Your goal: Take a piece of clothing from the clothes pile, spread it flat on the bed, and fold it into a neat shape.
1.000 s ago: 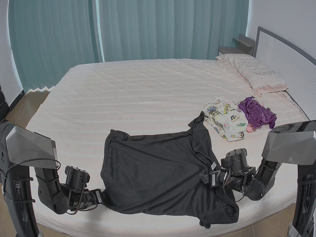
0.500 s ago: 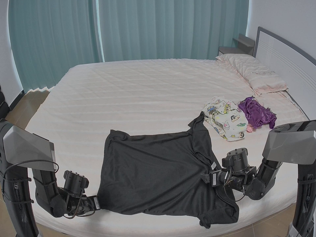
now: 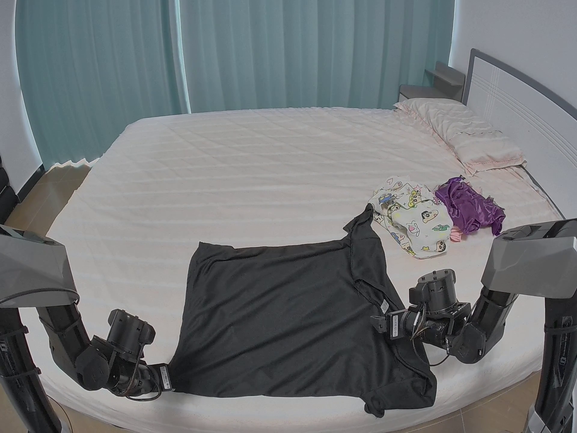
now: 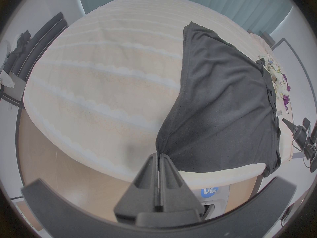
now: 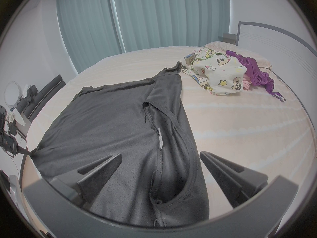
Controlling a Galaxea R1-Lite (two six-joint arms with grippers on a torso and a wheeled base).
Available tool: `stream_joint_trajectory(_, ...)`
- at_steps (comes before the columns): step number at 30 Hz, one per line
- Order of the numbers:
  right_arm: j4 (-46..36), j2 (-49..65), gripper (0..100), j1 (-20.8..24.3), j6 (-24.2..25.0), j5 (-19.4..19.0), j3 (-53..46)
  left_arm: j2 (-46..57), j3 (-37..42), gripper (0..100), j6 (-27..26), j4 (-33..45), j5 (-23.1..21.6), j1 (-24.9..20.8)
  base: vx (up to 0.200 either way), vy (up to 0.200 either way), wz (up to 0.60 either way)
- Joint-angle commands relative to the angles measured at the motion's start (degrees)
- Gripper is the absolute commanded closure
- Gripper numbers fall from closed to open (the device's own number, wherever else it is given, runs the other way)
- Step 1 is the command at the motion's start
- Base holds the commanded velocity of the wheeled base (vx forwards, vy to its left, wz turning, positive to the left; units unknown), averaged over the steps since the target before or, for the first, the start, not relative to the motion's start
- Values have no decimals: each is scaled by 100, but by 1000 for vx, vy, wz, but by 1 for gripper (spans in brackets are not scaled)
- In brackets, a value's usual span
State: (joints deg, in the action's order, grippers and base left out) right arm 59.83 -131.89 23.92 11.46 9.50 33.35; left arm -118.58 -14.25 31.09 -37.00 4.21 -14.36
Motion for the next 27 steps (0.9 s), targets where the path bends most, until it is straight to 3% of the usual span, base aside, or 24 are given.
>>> stream_joint_trajectory(1,2,-21,0,-10,-3,0,40,133,10,100,-76,26,-16,3,0,0,0)
stream_joint_trajectory(2,2,-21,0,-19,5,-9,48,124,45,100,-138,44,-16,3,0,0,0)
stream_joint_trajectory(3,2,-21,0,-19,5,-9,66,124,54,0,-164,52,-16,3,0,0,0)
stream_joint_trajectory(9,-33,-126,0,8,-3,35,303,362,-87,0,-129,-44,-60,100,0,0,0)
stream_joint_trajectory(15,-402,-337,0,34,-91,448,681,889,-412,0,47,-53,-183,531,0,0,0)
stream_joint_trajectory(20,-552,-627,0,-1,-320,720,1042,1021,-658,0,486,-71,-825,619,0,0,0)
stream_joint_trajectory(22,-525,-803,0,-28,-592,896,1235,968,-772,0,811,-71,-1273,601,0,0,0)
stream_joint_trajectory(27,-543,-961,0,-45,-900,993,1490,713,-825,0,970,-88,-1554,592,0,0,0)
